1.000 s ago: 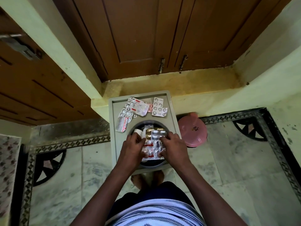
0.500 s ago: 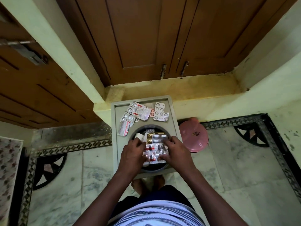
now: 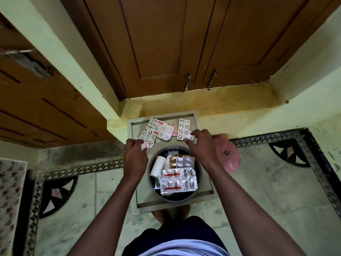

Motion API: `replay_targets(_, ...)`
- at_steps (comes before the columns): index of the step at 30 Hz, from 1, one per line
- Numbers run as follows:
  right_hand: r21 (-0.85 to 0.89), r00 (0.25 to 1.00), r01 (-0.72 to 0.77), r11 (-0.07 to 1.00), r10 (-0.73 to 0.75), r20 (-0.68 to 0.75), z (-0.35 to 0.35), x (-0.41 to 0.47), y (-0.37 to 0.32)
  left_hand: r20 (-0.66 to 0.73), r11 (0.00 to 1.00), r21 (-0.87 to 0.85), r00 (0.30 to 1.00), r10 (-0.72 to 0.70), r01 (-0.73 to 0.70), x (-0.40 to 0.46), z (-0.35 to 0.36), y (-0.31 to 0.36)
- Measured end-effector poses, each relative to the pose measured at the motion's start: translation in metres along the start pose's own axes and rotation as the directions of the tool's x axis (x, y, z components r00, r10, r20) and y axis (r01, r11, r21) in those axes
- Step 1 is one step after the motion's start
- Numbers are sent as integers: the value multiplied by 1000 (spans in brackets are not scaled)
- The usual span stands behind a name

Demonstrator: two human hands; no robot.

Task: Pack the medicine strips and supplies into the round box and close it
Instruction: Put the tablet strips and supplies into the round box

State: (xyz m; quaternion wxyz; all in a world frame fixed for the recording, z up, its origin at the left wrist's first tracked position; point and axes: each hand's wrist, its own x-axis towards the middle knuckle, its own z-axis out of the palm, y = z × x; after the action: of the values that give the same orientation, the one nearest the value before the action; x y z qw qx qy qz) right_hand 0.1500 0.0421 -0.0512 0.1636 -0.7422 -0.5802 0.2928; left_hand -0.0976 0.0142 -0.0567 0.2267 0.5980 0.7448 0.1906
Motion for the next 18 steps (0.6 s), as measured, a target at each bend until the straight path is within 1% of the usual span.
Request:
replay_targets(3, -124, 995, -79, 989, 86, 55, 9, 28, -5, 101, 991, 67, 987, -123, 117, 18, 11, -18)
replay_targets(5, -195, 987, -130, 972, 145, 65, 14, 40, -10, 138, 980, 102, 973, -183, 170, 24, 18, -26)
replay_targets(8, -232, 979, -167, 958, 190, 78, 21, 51, -14, 122, 984, 65, 977, -175, 168, 23, 23, -28)
replay_targets(10, -210, 971, -199, 957, 221, 88, 25, 57, -13, 107, 984, 27, 978, -177, 175, 26, 25, -30)
replay_targets(12, -149, 964, -239, 959, 253, 85, 26, 59, -10, 91, 983, -25, 980, -179, 182, 27, 28, -36)
replay_targets(15, -26, 964, -256, 966, 257, 74, 23, 55, -4, 49, 950, -216, 974, -220, 226, 26, 26, -35)
replay_targets(16, 3, 965, -256, 967, 256, 62, 22, 52, -2, 29, 938, -258, 973, -231, 230, 24, 22, -32)
replay_targets(18, 73, 967, -254, 964, 253, 24, 19, 46, 0, -19, 927, -291, 967, -253, 236, 20, 15, -26)
